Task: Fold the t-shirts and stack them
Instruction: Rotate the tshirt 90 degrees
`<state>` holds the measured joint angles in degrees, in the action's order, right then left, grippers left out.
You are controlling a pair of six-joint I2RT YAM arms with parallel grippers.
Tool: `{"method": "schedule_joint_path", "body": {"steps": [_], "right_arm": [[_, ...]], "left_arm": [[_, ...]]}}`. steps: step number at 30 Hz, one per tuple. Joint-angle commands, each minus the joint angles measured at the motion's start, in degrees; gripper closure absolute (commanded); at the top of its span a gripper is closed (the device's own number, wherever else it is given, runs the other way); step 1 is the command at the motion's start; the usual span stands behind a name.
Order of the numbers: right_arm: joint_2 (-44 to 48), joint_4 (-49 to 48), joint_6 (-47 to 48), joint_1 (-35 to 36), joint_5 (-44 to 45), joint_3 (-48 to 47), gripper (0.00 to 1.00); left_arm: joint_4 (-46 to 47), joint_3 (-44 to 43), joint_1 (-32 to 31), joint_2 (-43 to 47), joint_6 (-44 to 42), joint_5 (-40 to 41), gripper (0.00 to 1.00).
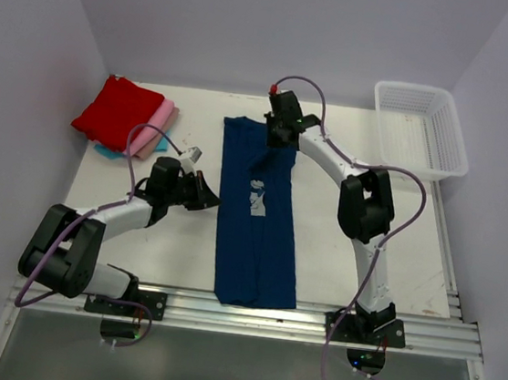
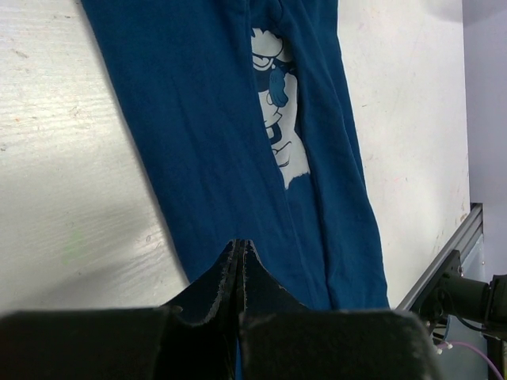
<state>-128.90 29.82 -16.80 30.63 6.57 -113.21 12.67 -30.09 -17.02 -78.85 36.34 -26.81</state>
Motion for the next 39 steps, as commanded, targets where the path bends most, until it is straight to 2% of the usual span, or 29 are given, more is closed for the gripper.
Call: {"method": "schedule_joint_path", "body": {"steps": [1,5,11,12,13,15,16,19,25,28,30,33,34,36,37,39], "right_arm": [[6.81,2.96,-3.68,1.09,8.01,5.70,1.00],[11.38,2.87,-5.26,2.15,10.57,14.30,1.00],[14.20,1.90,-6.76,2.85,10.22,20.65,1.00],[14.38,1.82,-7.02,2.94,10.57,21.01,0.97],[14.38,2.08,-7.02,3.03,10.31,21.18,0.79],[14.20,2.52,-7.02,3.29,10.39,21.45,0.67],[14.20,2.78,-7.02,3.38,10.31,21.54,0.53],[15.17,2.08,-7.20,3.73,9.87,23.11,0.37],[22.62,0.06,-7.64,4.17,10.92,26.63,0.36],[28.15,0.32,-7.29,4.08,11.89,28.56,0.39],[31.67,-0.29,-7.02,4.17,11.89,31.71,0.42],[38.36,-0.12,-6.67,4.09,11.63,36.02,0.43],[41.59,0.23,-6.76,4.17,11.36,37.08,0.43],[44.60,0.32,-6.84,4.26,9.78,41.02,0.44],[46.44,0.50,-7.19,4.52,9.61,42.53,0.44],[51.54,0.06,-7.37,4.96,8.20,47.08,0.45]], "left_arm": [[2.19,-0.76,-0.39,-0.34,-1.01,-0.53,1.00],[2.45,-0.85,-0.30,-0.87,-1.09,-0.96,1.00],[2.71,-0.85,-0.30,-1.48,-1.09,-1.23,1.00],[2.71,-0.85,-0.30,-1.48,-1.09,-1.23,1.00],[2.71,-0.94,-0.30,-1.48,-1.09,-1.23,1.00],[2.80,-0.94,-0.30,-1.66,-1.09,-1.23,1.00],[2.80,-0.94,-0.39,-1.75,-1.09,-1.23,1.00],[2.80,-1.03,-0.30,-1.66,-1.09,-1.23,1.00],[3.15,-4.09,-0.30,-1.13,-2.14,-2.19,1.00],[2.63,-10.32,-0.21,-3.57,-4.16,-0.44,1.00],[3.06,-17.18,0.66,-6.22,-5.05,-1.14,0.98],[2.90,-27.72,1.89,-14.11,-5.40,-0.88,0.88],[1.67,-34.45,2.51,-19.27,-6.18,1.04,0.85],[-3.32,-41.77,2.60,-25.01,-7.50,2.98,0.83],[-4.92,-45.38,2.60,-30.78,-8.21,3.77,0.81],[-10.19,-55.92,2.60,-36.70,-9.35,6.50,0.79]]}}
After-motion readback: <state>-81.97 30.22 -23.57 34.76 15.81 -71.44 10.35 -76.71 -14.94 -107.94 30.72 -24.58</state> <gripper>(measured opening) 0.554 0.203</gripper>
